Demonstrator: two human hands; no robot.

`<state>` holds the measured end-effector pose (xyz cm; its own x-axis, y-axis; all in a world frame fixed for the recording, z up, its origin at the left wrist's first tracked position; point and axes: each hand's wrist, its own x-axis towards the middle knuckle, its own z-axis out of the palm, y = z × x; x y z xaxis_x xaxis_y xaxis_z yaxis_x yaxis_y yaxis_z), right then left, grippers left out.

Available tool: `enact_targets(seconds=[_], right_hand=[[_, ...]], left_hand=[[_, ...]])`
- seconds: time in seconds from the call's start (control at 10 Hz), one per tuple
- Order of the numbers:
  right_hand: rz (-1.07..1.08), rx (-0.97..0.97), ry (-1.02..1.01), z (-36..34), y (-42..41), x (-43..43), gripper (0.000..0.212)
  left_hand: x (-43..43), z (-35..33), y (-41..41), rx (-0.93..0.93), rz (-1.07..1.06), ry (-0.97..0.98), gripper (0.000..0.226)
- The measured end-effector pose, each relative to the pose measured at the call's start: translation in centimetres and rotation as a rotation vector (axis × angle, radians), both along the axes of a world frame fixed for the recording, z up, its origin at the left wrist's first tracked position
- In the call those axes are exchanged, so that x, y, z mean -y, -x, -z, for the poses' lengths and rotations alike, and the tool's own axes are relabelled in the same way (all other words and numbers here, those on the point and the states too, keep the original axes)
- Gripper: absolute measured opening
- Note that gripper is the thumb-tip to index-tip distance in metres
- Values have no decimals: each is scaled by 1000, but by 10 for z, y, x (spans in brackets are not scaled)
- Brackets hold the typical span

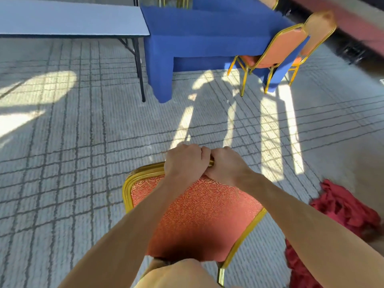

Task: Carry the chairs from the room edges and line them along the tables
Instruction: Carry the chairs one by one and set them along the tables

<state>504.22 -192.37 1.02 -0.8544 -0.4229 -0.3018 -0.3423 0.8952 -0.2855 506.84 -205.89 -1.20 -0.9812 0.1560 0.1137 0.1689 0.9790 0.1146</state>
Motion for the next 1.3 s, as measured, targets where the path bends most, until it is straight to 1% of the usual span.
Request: enact_targets(seconds=[0.1,0.2,0.3,0.4,0.5,0.6,0.7,0.8,0.9,1.0,1.1,1.2,1.3], right_hand=[[30,20,-5,-7,36,-6,27],[56,-10,-12,-18,65,-11,26],[35,-114,-30,-30,89,-18,24],[18,-213,-72,-31,104,-26,26],[7,-293,-92,-16,118,-33,29],[40,-190,-50,5,131,-41,28],[40,-82,-60,24,152,-53,27],[30,-49,-100,38,179,-74,28],[51,-72,-127,41,227,-108,31],[94,-151,-26,33,268,-119,24],[227,-250,87,24,327,-123,22],[240,-232,80,15,381,-129,21],[221,-229,110,5,431,-140,22]], left_hand=[[-8,-7,40,23,66,34,35],[-10,-10,85,-14,43,-30,50],[-14,-21,109,-66,61,-47,39],[-20,-25,126,-93,0,-139,48],[-27,-14,144,-91,25,-247,51],[-34,6,162,2,38,-348,51],[-46,36,183,38,58,-350,58],[-67,58,207,-13,179,-325,57],[-96,57,253,-122,201,-262,51],[-106,44,299,-199,122,-276,52],[-114,31,369,-285,132,-216,52],[-124,17,424,-312,166,-187,45],[-135,3,472,-206,128,-177,41]])
